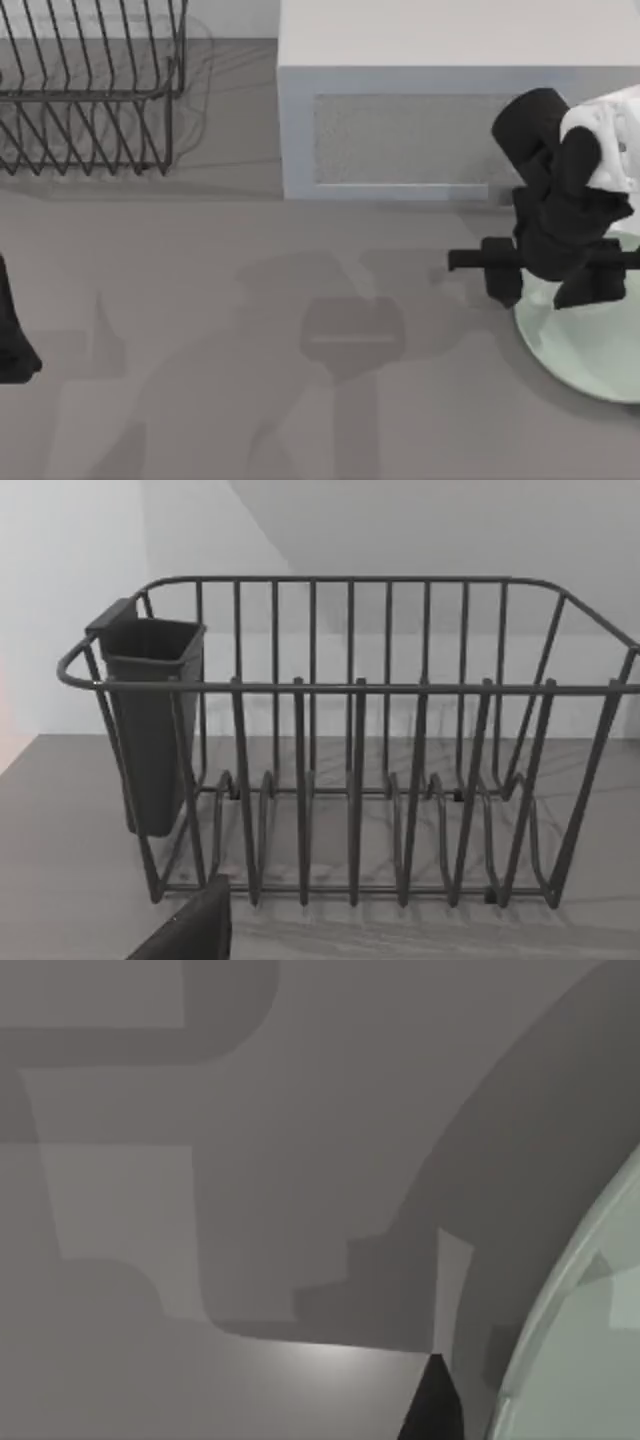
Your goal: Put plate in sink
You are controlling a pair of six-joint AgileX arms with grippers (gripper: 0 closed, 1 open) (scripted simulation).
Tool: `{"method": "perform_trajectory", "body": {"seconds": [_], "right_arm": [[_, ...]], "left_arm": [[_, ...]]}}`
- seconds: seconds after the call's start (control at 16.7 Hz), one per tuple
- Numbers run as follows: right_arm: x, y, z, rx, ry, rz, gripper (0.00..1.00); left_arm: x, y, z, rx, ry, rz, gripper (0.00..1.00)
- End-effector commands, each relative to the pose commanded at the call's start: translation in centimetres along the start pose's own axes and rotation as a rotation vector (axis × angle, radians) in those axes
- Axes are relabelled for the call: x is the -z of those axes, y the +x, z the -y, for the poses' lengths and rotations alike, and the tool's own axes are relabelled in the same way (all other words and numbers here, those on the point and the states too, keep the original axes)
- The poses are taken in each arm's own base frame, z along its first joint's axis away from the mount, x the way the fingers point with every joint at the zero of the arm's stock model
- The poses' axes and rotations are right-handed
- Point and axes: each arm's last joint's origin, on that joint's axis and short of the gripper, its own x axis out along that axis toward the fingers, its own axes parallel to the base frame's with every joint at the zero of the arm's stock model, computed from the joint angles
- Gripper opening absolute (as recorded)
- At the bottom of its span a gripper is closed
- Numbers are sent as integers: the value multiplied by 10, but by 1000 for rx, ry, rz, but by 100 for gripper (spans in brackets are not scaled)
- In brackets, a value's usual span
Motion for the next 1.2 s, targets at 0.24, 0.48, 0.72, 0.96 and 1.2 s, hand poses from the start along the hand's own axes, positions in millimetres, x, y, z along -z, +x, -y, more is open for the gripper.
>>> {"method": "perform_trajectory", "body": {"seconds": [0.24,0.48,0.72,0.96,1.2], "right_arm": [[0,0,0,0,0,0,0],[0,0,0,0,0,0,0],[-6,-27,1,-33,8,86,0],[3,-35,-7,6,-9,23,0],[9,-73,-27,45,-51,-24,0]], "left_arm": [[0,0,0,0,0,0,100],[0,0,0,0,0,0,100],[0,0,0,0,0,0,100],[0,0,0,0,0,0,100],[0,0,0,0,0,0,100]]}}
